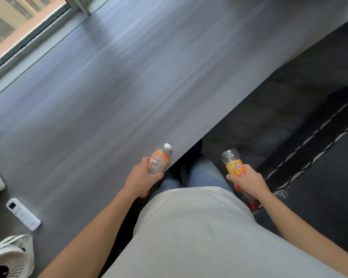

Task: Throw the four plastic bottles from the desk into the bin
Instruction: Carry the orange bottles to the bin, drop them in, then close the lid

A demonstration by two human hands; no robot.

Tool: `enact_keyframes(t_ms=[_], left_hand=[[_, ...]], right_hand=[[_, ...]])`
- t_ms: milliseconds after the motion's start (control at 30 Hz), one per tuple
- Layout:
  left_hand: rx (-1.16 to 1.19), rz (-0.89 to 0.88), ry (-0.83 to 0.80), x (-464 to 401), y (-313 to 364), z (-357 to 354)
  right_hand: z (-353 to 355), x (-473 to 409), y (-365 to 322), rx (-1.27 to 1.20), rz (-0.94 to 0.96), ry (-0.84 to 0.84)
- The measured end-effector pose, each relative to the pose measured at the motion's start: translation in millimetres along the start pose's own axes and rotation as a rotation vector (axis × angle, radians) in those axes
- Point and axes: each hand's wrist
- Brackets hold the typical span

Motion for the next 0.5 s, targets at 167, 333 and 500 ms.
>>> enact_keyframes(t_ms=[167, 333, 500], left_hand=[[-0.139, -0.175, -0.113, -38, 87, -23], [-0.276, -0.307, -0.203, -70, 181, -59], [-0.398, -0.367, -0.275, -92, 256, -101]], right_hand=[[-27, 22, 90, -0.224, -0.245, -0.009], [-45, 32, 146, -0.504, -0.41, -0.044], [-34, 17, 183, -0.716, -0.492, -0.052]])
Point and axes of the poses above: each hand's wrist, its own x-axis away from the middle knuckle, its own z-axis out of the back of the hand, y = z × x, and after that the axes turned 7 degrees about x, right-handed
